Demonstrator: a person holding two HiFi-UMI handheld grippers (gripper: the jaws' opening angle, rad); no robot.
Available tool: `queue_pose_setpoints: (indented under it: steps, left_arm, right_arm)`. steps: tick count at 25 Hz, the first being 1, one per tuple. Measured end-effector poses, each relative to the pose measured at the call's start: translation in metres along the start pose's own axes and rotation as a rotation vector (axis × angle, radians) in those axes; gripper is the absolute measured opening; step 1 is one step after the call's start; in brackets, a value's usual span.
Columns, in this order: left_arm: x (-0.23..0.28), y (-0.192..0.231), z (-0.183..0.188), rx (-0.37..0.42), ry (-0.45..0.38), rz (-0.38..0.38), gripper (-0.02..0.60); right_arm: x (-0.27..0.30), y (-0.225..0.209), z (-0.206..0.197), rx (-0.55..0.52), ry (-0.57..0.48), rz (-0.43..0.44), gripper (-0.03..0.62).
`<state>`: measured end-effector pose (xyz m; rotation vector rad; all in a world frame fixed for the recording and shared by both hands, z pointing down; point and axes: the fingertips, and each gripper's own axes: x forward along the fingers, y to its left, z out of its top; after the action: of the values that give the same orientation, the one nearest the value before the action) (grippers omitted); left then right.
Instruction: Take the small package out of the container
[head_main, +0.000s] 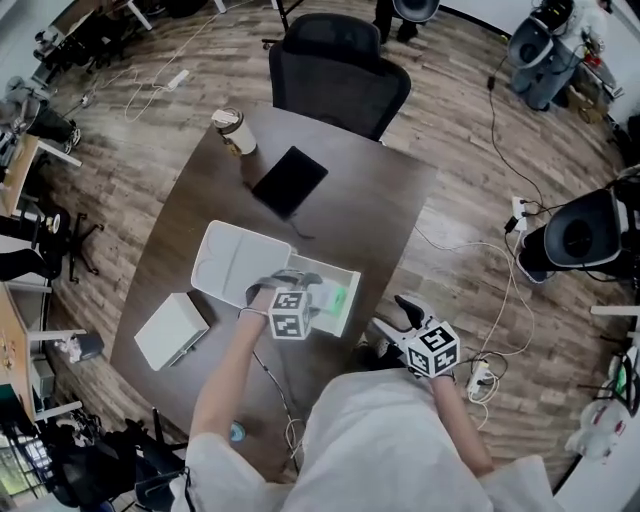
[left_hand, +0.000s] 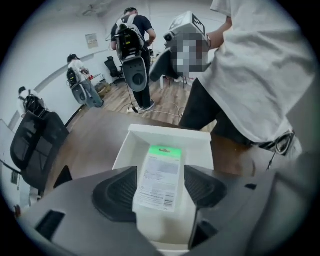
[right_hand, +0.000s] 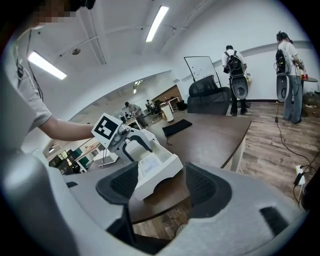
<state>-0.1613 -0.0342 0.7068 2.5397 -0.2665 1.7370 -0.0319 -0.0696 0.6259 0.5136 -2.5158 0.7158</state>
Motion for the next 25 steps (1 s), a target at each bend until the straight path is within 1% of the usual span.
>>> queue_pose_setpoints:
  steps: [2, 4, 9, 16, 21, 25]
  left_arm:
    - [0.008, -0.002, -0.005, 0.049, 0.044, -0.022, 0.284]
    - [0.014, -0.003, -0.007, 0.072, 0.066, -0.045, 0.288]
    - [0.025, 0.001, -0.013, 0.077, 0.096, -0.072, 0.293]
    - [0.034, -0.002, -0.02, 0.113, 0.143, -0.111, 0.299]
    - [0.042, -0.001, -0.028, 0.146, 0.197, -0.136, 0.299]
    - [0.045, -0.001, -0.029, 0.151, 0.21, -0.153, 0.302]
  right_arm:
    - [-0.003, -0.002, -0.004, 0.009, 0.005, -0.01, 0.301]
    - [-0.004, -0.003, -0.007, 0.019, 0.005, -0.017, 0.301]
    - [-0.003, -0.003, -0.014, 0.028, 0.012, -0.017, 0.301]
    - [-0.006, -0.002, -0.012, 0.039, 0.002, -0.022, 0.296]
    - [-0.01, -0.006, -0.019, 0.046, 0.019, -0.039, 0.295]
    - [-0.011, -0.009, -0.022, 0.052, 0.029, -0.044, 0.289]
